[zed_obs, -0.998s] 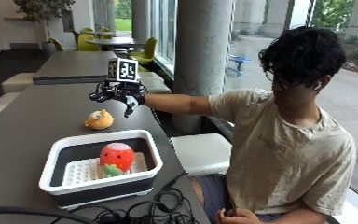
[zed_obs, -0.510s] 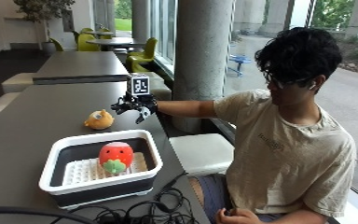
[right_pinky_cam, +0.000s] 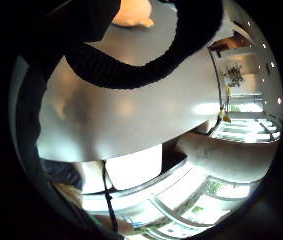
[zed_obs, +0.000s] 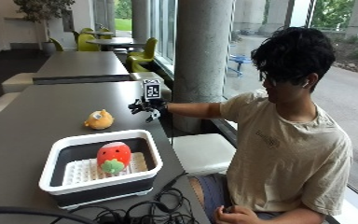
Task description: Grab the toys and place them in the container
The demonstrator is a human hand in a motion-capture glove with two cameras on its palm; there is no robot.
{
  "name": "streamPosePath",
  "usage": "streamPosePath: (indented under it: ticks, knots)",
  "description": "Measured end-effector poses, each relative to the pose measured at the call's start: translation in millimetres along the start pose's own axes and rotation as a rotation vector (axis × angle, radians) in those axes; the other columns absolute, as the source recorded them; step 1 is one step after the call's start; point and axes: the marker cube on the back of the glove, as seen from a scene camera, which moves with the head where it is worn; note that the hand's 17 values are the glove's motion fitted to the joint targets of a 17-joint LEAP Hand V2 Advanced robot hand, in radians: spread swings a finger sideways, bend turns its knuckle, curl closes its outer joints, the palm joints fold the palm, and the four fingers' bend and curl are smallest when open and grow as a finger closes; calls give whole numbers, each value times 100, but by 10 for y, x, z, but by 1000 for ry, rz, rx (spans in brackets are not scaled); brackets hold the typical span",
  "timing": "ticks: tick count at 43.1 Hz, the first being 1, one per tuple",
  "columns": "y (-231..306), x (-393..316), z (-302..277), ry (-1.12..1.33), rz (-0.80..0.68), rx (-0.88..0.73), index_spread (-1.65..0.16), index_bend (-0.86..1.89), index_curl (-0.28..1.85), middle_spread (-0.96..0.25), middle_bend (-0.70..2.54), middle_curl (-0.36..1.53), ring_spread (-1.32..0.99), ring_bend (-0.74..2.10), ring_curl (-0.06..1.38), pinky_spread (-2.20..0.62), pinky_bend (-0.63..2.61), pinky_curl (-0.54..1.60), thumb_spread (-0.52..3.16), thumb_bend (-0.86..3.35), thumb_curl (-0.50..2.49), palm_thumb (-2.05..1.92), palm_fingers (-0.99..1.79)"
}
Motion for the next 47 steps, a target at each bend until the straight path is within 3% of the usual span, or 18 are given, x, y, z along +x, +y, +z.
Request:
streamPosePath:
  ticks: [33, 41, 47]
  knots:
    - [-2, -4, -7, -3, 1, 46, -31, 19, 41, -3, 11, 20, -3, 16, 26, 0, 92, 34, 143, -1, 29, 5, -14]
    - [-38, 14, 17, -47, -57, 58, -31, 19, 42, -3, 11, 19, -2, 16, 25, 0, 92, 35, 143, -1, 29, 5, -14]
    - [12, 50, 29, 5, -8, 33, -31, 20, 42, -4, 11, 18, -3, 16, 25, 0, 91, 35, 143, -1, 29, 5, -14]
